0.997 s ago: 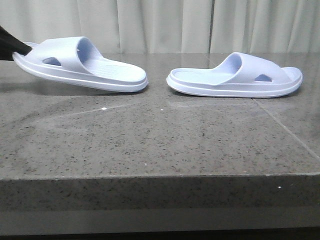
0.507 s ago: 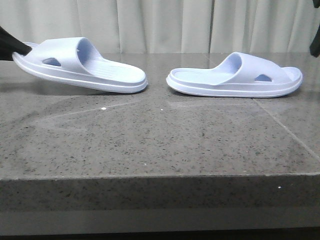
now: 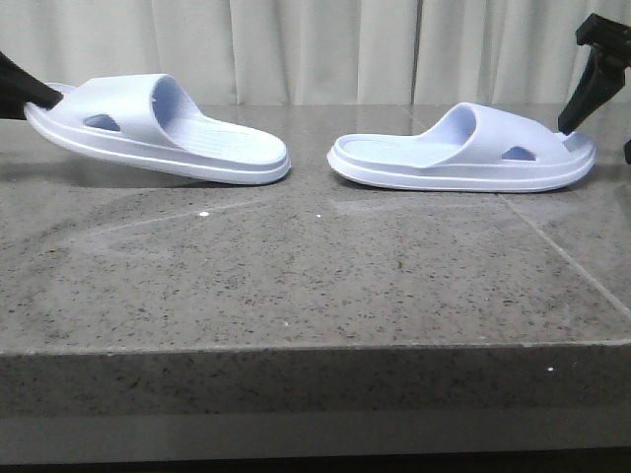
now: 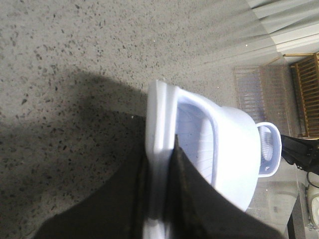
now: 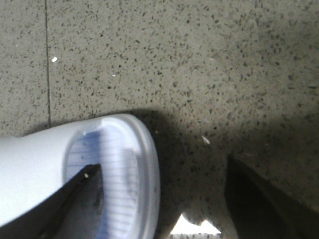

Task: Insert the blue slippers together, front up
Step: 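Lower the right gripper onto the other slipper's toe and grasp it, then lift both slippers and move them toward each other, heels overlapping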

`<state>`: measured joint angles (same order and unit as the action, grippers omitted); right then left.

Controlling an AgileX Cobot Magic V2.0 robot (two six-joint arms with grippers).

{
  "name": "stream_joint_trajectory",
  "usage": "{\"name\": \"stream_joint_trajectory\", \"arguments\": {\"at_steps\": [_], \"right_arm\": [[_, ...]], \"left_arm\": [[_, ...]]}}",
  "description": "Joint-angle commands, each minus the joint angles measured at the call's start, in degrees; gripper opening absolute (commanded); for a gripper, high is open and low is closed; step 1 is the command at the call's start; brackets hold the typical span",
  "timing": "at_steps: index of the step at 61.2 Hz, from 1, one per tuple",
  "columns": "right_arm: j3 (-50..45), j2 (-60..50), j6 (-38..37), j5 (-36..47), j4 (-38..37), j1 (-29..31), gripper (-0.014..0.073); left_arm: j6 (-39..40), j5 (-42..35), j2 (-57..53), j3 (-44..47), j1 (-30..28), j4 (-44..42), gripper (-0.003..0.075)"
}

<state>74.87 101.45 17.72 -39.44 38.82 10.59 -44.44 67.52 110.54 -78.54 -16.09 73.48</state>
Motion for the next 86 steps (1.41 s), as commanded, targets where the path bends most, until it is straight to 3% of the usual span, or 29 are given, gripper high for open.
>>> {"name": "stream_joint_trajectory", "arguments": {"at_steps": [1,12,24,44,58,64,74,86], "right_arm": [[2.2,-1.73,1.03,0.55,2.55,0.38,0.0447],[2.2,-1.72,1.1,0.49,2.56,0.32,0.0351],[2.2,-0.31,1.49,-0.84,4.08,0.15,0.0351],[2.2,2.97,9.83,-7.39,18.06,0.09,0.0351],[2.2,3.69,10.84,-10.92,19.28,0.09,0.0342],[2.2,3.69,10.84,-11.28,19.28,0.09,0.022],[2.2,3.69,10.84,-11.46,19.58,0.09,-0.0113],[2.2,3.64,10.84,-12.74,22.71,0.28,-0.0109]], "left_arm": [[0.18,5.22,-3.14,-1.57,0.02,4.69,-0.002],[0.18,5.22,-3.14,-1.57,0.02,4.69,-0.002],[0.18,5.22,-3.14,-1.57,0.02,4.69,-0.002],[0.18,5.22,-3.14,-1.57,0.02,4.58,-0.002],[0.18,5.22,-3.14,-1.57,0.02,4.58,-0.002],[0.18,5.22,-3.14,-1.57,0.02,4.58,-0.002],[0.18,5.22,-3.14,-1.57,0.14,4.7,-0.002],[1.28,5.22,-3.14,-1.57,0.14,5.55,-0.002]]}}
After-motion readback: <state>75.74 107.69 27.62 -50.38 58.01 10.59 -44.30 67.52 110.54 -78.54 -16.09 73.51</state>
